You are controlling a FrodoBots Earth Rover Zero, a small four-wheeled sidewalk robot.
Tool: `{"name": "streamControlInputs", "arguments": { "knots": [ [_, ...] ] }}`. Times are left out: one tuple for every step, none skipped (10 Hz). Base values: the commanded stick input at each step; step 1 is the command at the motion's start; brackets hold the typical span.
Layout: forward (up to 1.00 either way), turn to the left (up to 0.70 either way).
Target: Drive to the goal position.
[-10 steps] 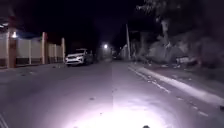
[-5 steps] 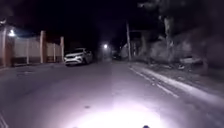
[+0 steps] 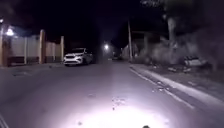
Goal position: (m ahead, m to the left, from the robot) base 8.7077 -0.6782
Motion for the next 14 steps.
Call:
{"name": "streamControlInputs", "arguments": {
  "knots": [
    [0.70,0.00],
    [0.70,0.00],
    [0.70,0.00],
    [0.70,0.00],
    [0.70,0.00],
    [0.70,0.00],
    [0.70,0.00],
    [0.70,0.00],
    [0.70,-0.11],
    [0.70,-0.28],
    [0.70,-0.35],
    [0.70,-0.19],
    [0.70,-0.03],
    [0.70,0.00]
  ]
}}
